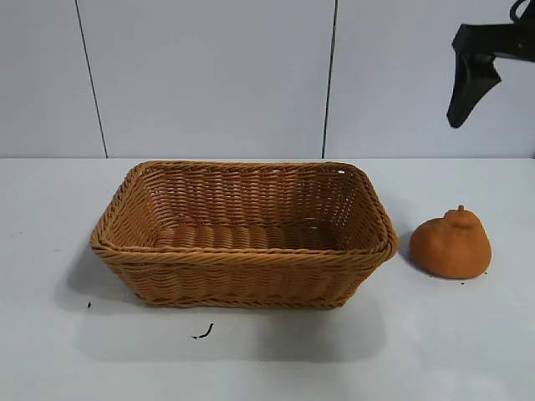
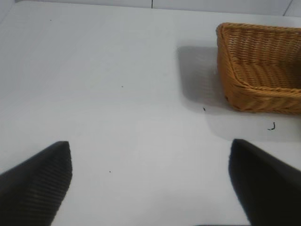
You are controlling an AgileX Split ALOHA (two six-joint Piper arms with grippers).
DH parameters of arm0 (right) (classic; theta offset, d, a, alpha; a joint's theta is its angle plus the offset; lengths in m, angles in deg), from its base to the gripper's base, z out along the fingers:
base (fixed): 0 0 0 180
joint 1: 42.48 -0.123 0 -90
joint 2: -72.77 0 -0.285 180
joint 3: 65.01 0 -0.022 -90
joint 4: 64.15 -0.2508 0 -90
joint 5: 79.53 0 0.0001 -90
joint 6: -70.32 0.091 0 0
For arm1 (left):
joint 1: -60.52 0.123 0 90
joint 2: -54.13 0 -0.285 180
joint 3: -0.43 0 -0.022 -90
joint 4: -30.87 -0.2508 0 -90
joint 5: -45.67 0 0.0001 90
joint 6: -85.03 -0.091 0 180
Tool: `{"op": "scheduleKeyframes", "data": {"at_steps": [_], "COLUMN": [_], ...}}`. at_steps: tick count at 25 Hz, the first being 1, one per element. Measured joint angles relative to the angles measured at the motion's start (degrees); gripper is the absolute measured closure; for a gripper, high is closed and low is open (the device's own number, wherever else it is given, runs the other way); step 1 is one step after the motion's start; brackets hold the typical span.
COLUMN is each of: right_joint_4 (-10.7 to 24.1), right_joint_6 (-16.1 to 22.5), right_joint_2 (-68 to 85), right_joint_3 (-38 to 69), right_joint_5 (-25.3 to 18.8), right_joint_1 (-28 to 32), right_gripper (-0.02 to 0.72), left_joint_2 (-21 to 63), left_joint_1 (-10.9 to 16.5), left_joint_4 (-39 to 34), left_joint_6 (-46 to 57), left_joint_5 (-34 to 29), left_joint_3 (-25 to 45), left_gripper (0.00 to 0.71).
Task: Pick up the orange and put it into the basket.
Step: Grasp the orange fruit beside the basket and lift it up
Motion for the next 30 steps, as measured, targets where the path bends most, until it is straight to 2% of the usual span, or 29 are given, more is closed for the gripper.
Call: {"op": "scheduleKeyframes", "data": {"at_steps": [14,18,20,22,24,26,27,30], "right_joint_4": [-0.7,-0.7,-0.9,-0.9,-0.9,-0.9,-0.9,-0.9], "right_joint_6": [0.0,0.0,0.0,0.0,0.0,0.0,-0.3,-0.6], "right_joint_2": [-17.3,-19.4,-19.5,-19.5,-19.5,-19.3,-19.2,-18.8], "right_joint_3": [0.0,0.0,0.0,-0.1,-0.1,-0.3,-0.5,-1.6], "right_joint_5": [6.5,7.1,7.3,7.4,7.3,7.0,6.6,4.1], "right_joint_1": [0.0,0.0,0.0,0.0,0.0,0.0,0.0,0.0], "right_gripper": [0.008,0.017,0.115,0.266,0.448,0.575,0.607,0.614], "left_joint_2": [0.0,0.0,0.0,0.0,0.0,0.0,0.0,0.0], "left_joint_1": [0.0,0.0,0.0,0.0,0.0,0.0,0.0,0.0], "left_joint_4": [0.0,0.0,0.0,0.0,0.0,0.0,0.0,0.0], "left_joint_6": [0.0,0.0,0.0,0.0,0.0,0.0,0.0,0.0], "left_joint_5": [0.0,0.0,0.0,0.0,0.0,0.0,0.0,0.0], "left_joint_3": [0.0,0.0,0.0,0.0,0.0,0.0,0.0,0.0], "left_gripper": [0.060,0.060,0.060,0.060,0.060,0.060,0.060,0.060]}}
